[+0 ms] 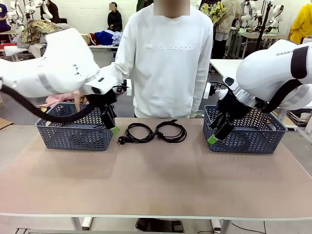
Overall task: Organize the cables according to human instructions.
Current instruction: Pick up a bundle of cables and place it in the basket indicated by the human.
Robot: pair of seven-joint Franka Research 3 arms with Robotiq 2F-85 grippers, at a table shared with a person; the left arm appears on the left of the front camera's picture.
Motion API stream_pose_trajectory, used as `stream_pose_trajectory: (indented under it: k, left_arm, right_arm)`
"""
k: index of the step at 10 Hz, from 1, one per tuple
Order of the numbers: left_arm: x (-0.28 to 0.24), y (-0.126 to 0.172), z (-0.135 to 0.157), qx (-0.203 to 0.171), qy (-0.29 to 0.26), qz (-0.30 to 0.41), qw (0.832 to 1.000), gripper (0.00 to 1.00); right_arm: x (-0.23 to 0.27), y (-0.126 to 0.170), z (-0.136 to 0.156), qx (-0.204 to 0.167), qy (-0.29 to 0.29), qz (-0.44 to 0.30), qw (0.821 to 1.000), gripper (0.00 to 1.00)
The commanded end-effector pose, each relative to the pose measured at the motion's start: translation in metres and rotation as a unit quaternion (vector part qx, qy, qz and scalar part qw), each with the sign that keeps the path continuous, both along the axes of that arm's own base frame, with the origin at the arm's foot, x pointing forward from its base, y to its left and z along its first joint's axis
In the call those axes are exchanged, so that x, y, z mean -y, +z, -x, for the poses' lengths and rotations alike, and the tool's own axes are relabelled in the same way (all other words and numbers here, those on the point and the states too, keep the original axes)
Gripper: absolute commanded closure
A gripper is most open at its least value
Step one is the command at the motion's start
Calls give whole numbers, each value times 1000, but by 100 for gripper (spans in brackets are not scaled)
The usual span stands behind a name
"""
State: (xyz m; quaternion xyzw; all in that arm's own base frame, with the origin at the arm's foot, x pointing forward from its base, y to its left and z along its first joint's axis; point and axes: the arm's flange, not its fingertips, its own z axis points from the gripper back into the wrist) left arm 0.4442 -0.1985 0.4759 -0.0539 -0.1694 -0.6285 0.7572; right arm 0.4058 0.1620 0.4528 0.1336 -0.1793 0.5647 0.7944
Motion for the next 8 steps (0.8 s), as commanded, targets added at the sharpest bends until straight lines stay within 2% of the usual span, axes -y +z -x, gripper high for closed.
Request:
stream_pose_trajectory:
  k: [1,5,8]
  left_arm:
    - [29,1,-31,-11,10,-39,999,0]
    - [79,-22,-81,-21,5,-80,997,0]
    - [89,-37,-100,-21,4,-84,996,0]
  right_arm:
    - [1,1,1,1,-2,-1,1000,0]
    - [1,1,1,1,-2,-1,1000,0]
    - [1,1,1,1,-2,-1,1000,0]
